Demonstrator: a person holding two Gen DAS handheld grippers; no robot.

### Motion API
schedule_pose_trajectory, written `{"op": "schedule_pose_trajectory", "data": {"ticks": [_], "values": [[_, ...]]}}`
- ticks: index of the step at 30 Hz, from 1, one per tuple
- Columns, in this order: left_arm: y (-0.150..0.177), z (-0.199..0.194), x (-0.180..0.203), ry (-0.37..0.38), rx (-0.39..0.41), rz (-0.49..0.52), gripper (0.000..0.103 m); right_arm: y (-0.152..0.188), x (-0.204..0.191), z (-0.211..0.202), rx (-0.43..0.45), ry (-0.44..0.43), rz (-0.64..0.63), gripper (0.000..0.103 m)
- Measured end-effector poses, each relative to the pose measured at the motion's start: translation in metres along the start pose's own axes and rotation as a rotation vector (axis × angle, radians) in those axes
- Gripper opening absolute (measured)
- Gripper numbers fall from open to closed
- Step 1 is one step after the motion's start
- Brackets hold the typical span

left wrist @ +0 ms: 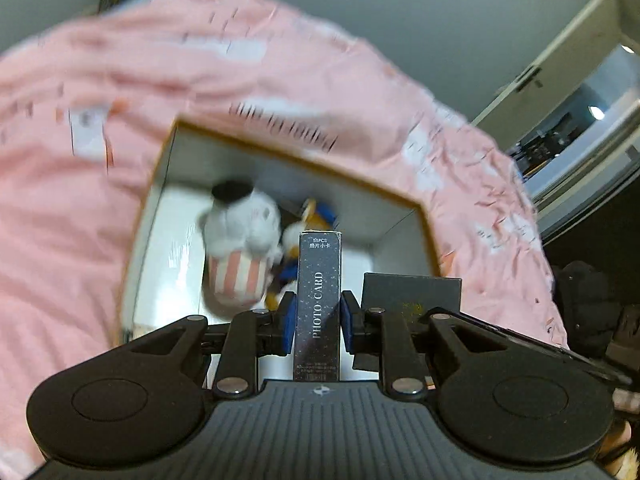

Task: Organize objects
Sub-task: 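Lower the photo card box and grey gift box into the orange box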

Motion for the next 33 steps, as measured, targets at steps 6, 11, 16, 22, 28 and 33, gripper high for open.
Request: {"op": "schedule_pose_trajectory", "data": {"ticks": [6, 11, 16, 22, 28, 33], "values": [[0.007, 0.033, -0.024, -0.066, -0.082, -0.030, 0.025, 0.012, 0.005, 0.033, -0.087, -0.015, -0.009, 0.039], [0.011, 0.049, -0.030, -0.098, -0.145, -0.062, 0.025, 0.016, 0.006, 0.048, -0.133, -0.038, 0.002, 0.039], [0.012, 0.061, -0.037, -0.128, -0.194, -0.076, 0.025, 0.019, 0.006, 0.059, -0.176, -0.056, 0.002, 0.039], [0.013, 0.068, -0.038, -0.153, -0.238, -0.066, 0.025, 0.024, 0.006, 0.067, -0.207, -0.045, -0.006, 0.039], [0.008, 0.074, -0.052, -0.184, -0.272, -0.072, 0.026, 0.024, 0.004, 0.072, -0.218, -0.034, -0.026, 0.039], [0.007, 0.068, -0.046, -0.218, -0.279, 0.010, 0.030, 0.025, 0.002, 0.073, -0.222, -0.032, -0.028, 0.039]]}}
Point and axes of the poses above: each gripper's, at about its wrist camera, not at the fingertips, and z roughly the way its jaws point, x to its right, y to its underside, the point moved 6 cm from there along z, roughly the way its jaws point, and after that the axes turned 13 degrees about -z, right-handed, at the moved point
